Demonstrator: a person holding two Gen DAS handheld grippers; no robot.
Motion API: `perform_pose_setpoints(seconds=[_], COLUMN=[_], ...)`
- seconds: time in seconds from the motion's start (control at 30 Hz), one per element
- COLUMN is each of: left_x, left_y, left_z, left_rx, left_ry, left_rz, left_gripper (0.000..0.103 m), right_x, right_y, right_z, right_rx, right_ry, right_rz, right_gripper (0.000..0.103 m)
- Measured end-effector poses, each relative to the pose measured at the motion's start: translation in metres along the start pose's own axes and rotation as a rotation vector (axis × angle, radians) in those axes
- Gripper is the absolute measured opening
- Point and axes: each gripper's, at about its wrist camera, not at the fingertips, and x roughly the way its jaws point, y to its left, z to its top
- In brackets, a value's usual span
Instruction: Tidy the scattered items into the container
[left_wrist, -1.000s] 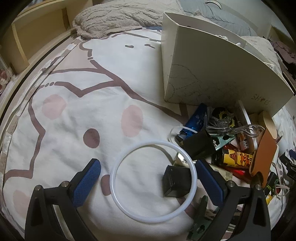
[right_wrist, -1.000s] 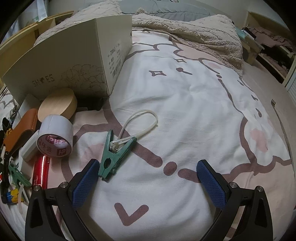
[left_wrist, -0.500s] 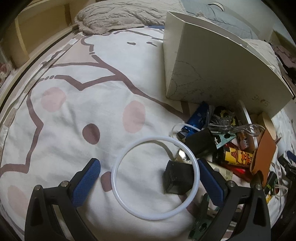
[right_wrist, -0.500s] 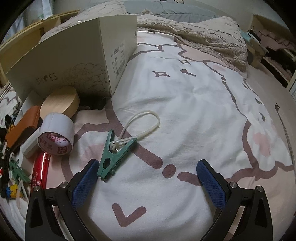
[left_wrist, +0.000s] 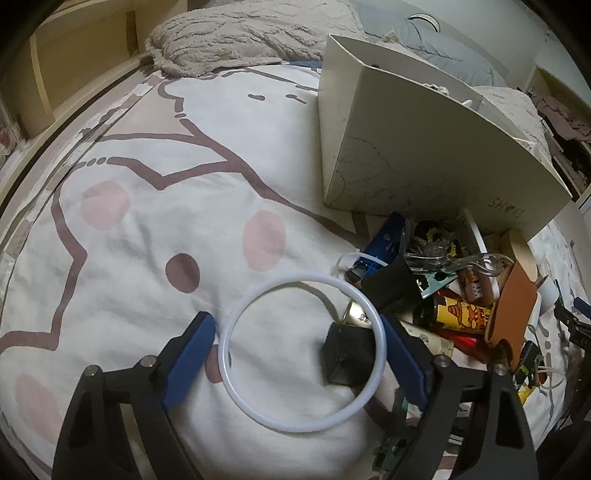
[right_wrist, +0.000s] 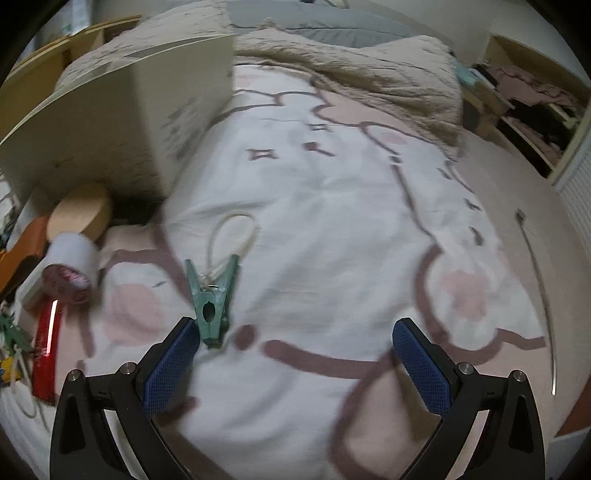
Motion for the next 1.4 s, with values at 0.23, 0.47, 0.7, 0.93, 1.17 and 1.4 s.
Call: perform_pose_setpoints(seconds=[0.23, 0.47, 0.7, 0.93, 1.17, 1.4], left_x=[-0.004, -0.017, -0.024, -0.019, -0.006, 0.002], left_y=[-0.001, 0.001, 0.006, 0.021, 0.04, 0.047], left_z=[0.002, 0.008, 0.015, 0.019, 0.019, 0.018], left_rx=[-0.027, -0.044, -0.031, -0.071, -0.135, -0.193], left_ry=[-0.024, -0.084, -0.153, -0.149, -0.105, -0.078], left_rz=[-0.032, -0.027, 0.028, 0.084, 0.127, 0.107], left_gripper=[0.084, 0.084, 0.084, 0.084, 0.084, 0.084], right_x=[0.006, -0.003, -0.017, -0.005, 0.006, 0.016], right_y=[-0.032, -0.037, -0.021, -0.002, 0.002, 0.004], right_z=[0.002, 0.004, 0.009, 0.009, 0.008, 0.008], right_rx=[0.113, 0.135, 0.165, 0.227, 0.323, 0.326], right_ry=[0.0, -0.025, -0.096, -0.054, -0.041, -0.01], right_rz=[-0.093, -0.086, 0.009, 0.052, 0.014, -0.098], right_gripper=[0.103, 0.103, 0.103, 0.103, 0.103, 0.103])
